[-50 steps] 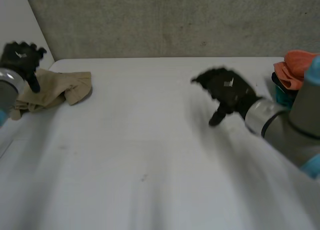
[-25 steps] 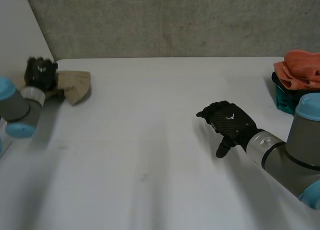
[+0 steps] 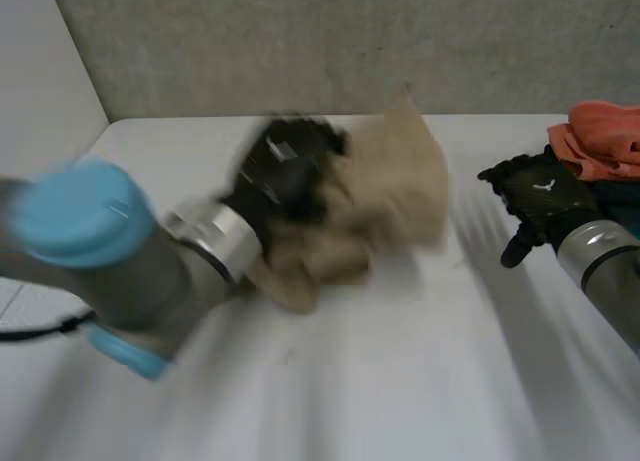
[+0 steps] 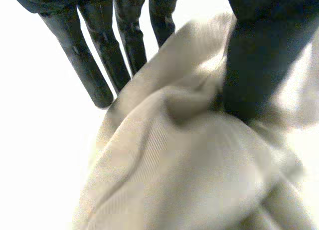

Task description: Fold the laundry.

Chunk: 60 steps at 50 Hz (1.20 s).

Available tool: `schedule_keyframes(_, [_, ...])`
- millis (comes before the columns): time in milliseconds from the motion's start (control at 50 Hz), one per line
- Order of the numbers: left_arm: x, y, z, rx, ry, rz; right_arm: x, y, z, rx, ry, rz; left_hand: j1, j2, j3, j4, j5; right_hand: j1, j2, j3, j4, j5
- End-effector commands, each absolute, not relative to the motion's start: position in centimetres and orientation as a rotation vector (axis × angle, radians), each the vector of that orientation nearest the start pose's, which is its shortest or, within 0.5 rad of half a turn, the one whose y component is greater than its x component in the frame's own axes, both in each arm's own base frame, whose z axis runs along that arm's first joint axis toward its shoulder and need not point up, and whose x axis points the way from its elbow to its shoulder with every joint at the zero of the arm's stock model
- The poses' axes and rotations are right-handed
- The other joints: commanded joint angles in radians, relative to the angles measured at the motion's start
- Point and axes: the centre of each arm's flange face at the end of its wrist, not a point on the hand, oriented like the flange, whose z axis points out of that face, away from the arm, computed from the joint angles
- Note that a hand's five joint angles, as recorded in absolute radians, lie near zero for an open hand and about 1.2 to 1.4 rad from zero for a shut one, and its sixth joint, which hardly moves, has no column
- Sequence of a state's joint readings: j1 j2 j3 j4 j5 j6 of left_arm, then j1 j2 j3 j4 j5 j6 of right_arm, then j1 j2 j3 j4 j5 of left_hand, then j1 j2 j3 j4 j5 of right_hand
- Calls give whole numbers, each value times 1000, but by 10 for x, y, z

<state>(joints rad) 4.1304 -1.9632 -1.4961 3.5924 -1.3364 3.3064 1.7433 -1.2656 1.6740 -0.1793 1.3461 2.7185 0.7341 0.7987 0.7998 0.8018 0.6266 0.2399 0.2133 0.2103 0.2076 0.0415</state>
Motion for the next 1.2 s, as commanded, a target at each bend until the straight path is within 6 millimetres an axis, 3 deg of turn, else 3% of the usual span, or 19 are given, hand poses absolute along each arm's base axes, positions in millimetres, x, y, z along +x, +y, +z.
schedule_keyframes(20, [-385, -194, 164, 1561, 2330, -2294, 192, -318, 203, -864, 2297, -2004, -350, -414, -415, -417, -417, -65, -39, -36, -33, -42])
schedule_keyframes(80, [-384, -191, 170, 1551, 2316, -2268, 190, -320, 204, -856, 2304, -2013, -468, -532, -533, -535, -535, -65, -39, -36, -33, -42])
schedule_keyframes(160, [-371, -192, 210, 1398, 2244, -2354, 191, -317, 206, -866, 2306, -2004, -471, -535, -536, -538, -538, -65, -39, -36, -33, -42])
schedule_keyframes(260, [-336, -204, 258, 1114, 2145, -2446, 192, -304, 222, -872, 2306, -1989, -488, -553, -554, -556, -555, -65, -39, -36, -33, -42])
schedule_keyframes(320, [-314, -215, 265, 1013, 2134, -2427, 193, -293, 226, -887, 2348, -1895, -480, -544, -545, -547, -547, -65, -39, -36, -33, -42])
schedule_keyframes(360, [-292, -223, 260, 943, 2159, -2366, 194, -286, 226, -898, 2377, -1825, -471, -535, -536, -538, -538, -65, -39, -36, -33, -42])
schedule_keyframes(480, [-266, -227, 224, 906, 2291, -2164, 217, -247, 217, -1011, 2395, -1588, -471, -535, -536, -538, -538, -65, -39, -36, -33, -42])
schedule_keyframes(580, [-268, -234, 181, 952, 2405, -1995, 231, -234, 203, -1073, 2339, -1572, -471, -535, -536, -538, -538, -65, -39, -36, -33, -42])
schedule_keyframes(680, [-273, -250, 147, 1009, 2471, -1884, 245, -236, 170, -1116, 2298, -1583, -453, -518, -519, -521, -520, -65, -39, -36, -33, -42])
schedule_keyframes(720, [-277, -255, 130, 1065, 2469, -1828, 250, -237, 163, -1128, 2278, -1595, -278, -343, -344, -346, -345, -26, 0, 3, 6, -2])
schedule_keyframes(740, [-278, -257, 127, 1082, 2460, -1816, 252, -238, 160, -1137, 2267, -1610, -158, -222, -223, -226, -225, 59, 85, 88, 91, 82])
schedule_keyframes(780, [-281, -259, 122, 1122, 2431, -1805, 255, -243, 155, -1139, 2251, -1659, 235, 170, 169, 167, 168, 580, 607, 610, 612, 604])
schedule_keyframes(800, [-283, -260, 121, 1149, 2406, -1802, 254, -246, 155, -1132, 2256, -1673, 658, 593, 592, 590, 591, 774, 800, 803, 806, 798])
schedule_keyframes(840, [-284, -262, 125, 1156, 2378, -1812, 253, -251, 159, -1122, 2247, -1727, 662, 598, 596, 594, 595, 1155, 1181, 1184, 1187, 1178])
schedule_keyframes(900, [-283, -260, 150, 1132, 2321, -1880, 253, -252, 163, -1160, 2235, -1748, 662, 598, 596, 594, 595, 1156, 1183, 1186, 1189, 1180])
schedule_keyframes(940, [-282, -256, 169, 1119, 2283, -1941, 251, -250, 179, -1225, 2197, -1820, 662, 598, 596, 594, 595, 1156, 1183, 1186, 1189, 1180])
schedule_keyframes(1040, [-274, -204, 211, 1213, 2273, -1940, 242, -220, 211, -1511, 2164, -1804, 662, 598, 596, 594, 595, 1156, 1183, 1186, 1189, 1180])
schedule_keyframes(1140, [-254, -156, 217, 1352, 2401, -1677, 225, -177, 205, -1924, 2190, -1315, 662, 598, 596, 594, 595, 1156, 1183, 1186, 1189, 1180])
schedule_keyframes(1200, [-245, -134, 208, 1460, 2471, -1455, 215, -168, 204, -1996, 2199, -1146, 662, 598, 596, 594, 595, 1156, 1183, 1186, 1189, 1180])
